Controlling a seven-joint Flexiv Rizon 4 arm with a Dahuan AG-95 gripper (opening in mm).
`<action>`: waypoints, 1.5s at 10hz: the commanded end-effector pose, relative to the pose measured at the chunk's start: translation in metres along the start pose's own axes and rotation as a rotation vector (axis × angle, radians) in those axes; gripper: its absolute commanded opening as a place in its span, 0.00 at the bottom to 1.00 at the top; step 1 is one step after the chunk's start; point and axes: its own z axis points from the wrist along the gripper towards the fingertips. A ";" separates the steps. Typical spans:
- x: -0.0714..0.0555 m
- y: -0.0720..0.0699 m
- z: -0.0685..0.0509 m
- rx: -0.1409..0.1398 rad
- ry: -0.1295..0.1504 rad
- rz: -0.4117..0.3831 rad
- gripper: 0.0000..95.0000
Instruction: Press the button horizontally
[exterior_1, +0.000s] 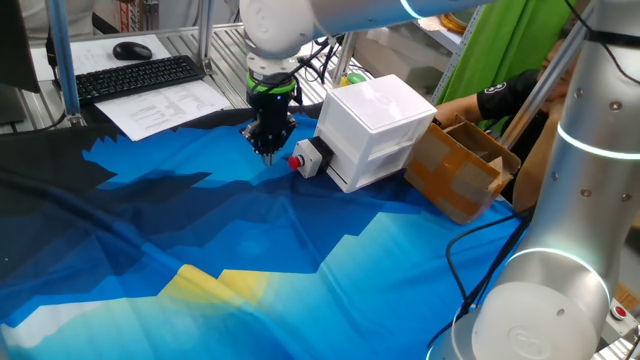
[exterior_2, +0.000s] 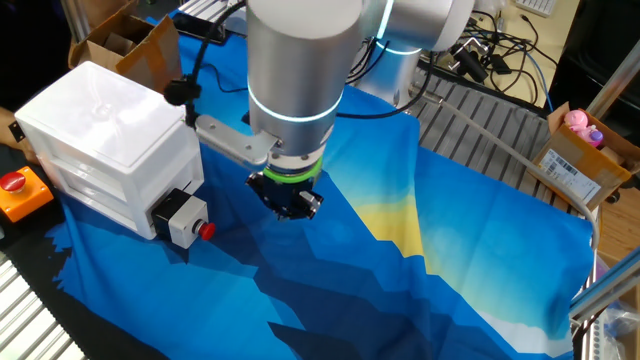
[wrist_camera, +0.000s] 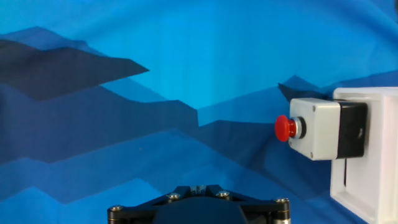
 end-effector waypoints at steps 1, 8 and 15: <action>0.002 -0.001 0.000 0.029 -0.050 0.008 0.00; -0.036 0.001 0.001 0.125 -0.049 -0.101 0.00; -0.073 -0.035 0.026 0.154 -0.043 -0.164 0.00</action>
